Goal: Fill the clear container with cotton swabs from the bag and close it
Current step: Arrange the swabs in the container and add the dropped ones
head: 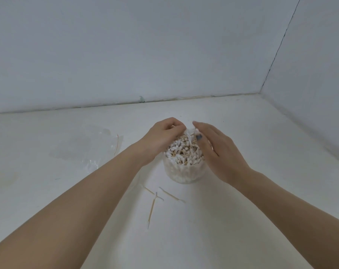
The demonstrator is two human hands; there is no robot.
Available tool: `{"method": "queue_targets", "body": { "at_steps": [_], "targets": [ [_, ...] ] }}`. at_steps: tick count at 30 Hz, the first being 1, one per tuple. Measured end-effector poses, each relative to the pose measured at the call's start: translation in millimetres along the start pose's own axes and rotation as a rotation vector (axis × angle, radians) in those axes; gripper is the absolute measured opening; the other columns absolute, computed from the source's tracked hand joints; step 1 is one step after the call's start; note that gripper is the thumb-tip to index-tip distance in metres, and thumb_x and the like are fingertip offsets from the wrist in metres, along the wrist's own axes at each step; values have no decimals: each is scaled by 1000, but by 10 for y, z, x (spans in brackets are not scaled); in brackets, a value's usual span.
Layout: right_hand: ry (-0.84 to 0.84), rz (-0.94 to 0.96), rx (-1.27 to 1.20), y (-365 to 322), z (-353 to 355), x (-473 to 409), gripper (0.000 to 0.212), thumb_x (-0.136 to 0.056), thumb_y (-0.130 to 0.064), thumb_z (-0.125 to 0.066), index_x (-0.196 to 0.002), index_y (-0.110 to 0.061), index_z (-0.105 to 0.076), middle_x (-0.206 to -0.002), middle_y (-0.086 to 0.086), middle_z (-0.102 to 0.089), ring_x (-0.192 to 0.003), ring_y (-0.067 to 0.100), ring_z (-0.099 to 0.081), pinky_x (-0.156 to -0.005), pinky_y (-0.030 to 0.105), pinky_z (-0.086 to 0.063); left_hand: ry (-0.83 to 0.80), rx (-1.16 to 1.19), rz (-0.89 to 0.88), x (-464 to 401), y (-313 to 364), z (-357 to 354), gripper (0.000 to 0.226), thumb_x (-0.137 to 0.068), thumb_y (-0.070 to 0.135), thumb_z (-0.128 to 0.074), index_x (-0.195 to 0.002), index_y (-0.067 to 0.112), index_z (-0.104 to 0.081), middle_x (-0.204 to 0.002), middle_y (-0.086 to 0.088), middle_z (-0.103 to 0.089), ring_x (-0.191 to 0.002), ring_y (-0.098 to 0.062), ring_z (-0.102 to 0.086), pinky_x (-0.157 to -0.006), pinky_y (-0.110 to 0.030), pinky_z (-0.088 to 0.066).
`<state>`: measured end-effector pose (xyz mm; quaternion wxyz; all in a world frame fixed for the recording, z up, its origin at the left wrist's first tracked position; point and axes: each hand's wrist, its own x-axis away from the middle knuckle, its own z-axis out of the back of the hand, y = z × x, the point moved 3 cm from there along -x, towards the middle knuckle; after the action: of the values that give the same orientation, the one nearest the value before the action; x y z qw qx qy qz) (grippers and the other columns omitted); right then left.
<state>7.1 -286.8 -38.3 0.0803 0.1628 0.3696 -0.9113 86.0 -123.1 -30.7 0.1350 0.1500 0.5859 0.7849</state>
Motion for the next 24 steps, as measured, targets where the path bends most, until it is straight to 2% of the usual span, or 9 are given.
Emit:
{"method": "queue_targets", "body": {
  "at_steps": [2,5,10,15,17,19,22,24],
  "targets": [
    [-4,44,6,-34,34,-39,52,-102,-48,-27,-147,-31,-48,-153,-12,-43,-141,1,-36,-113,23,-30,-7,-38,-19,-14,14,-17,23,-86,41,-62,-94,22,-71,-110,-12,-72,-96,-20,-67,-88,-40,-53],
    [-72,86,77,-57,21,-80,46,-103,-41,-31,-143,-32,-53,-155,-13,-42,-143,1,-32,-115,24,-27,-15,-49,-22,-24,-19,-2,20,-96,31,-57,-102,19,-71,-112,-7,-74,-107,-23,-70,-99,-46,-55],
    [-115,146,132,-91,41,-111,43,-105,-32,-35,-145,-29,-50,-147,-11,-51,-137,4,-40,-112,26,-34,-62,74,57,-20,-79,27,25,-98,28,-56,-112,10,-67,-116,-10,-73,-119,-34,-67,-107,-53,-49],
    [-12,-30,-94,-68,36,-58,34,-108,-28,-36,-131,-24,-61,-130,-15,-62,-118,-4,-55,-98,14,-43,-95,56,35,-17,-46,38,15,-100,23,-61,-109,21,-72,-116,-2,-75,-113,-23,-71,-105,-51,-54],
    [18,-109,-229,-60,-16,-32,32,-109,-27,-35,-119,-29,-66,-116,-19,-67,-109,-8,-58,-90,10,-46,-87,14,30,-24,-19,28,12,-98,23,-63,-105,23,-73,-114,-2,-75,-111,-23,-72,-104,-51,-55],
    [61,-183,-322,-52,-48,-29,32,-109,-28,-35,-116,-31,-66,-110,-20,-68,-104,-11,-59,-83,7,-45,-75,-23,25,-39,4,2,11,-95,21,-64,-98,27,-73,-113,-5,-74,-110,-27,-71,-101,-53,-55],
    [102,-157,-268,-57,-71,-33,32,-109,-24,-35,-115,-24,-67,-111,-16,-66,-104,-10,-58,-83,5,-42,-74,-54,11,-32,14,-11,13,-94,17,-65,-96,28,-72,-104,-7,-71,-105,-29,-72,-97,-54,-56],
    [111,-126,-229,-49,-76,-35,32,-108,-21,-36,-114,-19,-67,-113,-12,-65,-106,-8,-56,-85,6,-40,-88,-56,7,-20,17,-5,12,-92,21,-66,-99,29,-72,-110,-16,-68,-106,-33,-70,-99,-55,-55]
  ]
}}
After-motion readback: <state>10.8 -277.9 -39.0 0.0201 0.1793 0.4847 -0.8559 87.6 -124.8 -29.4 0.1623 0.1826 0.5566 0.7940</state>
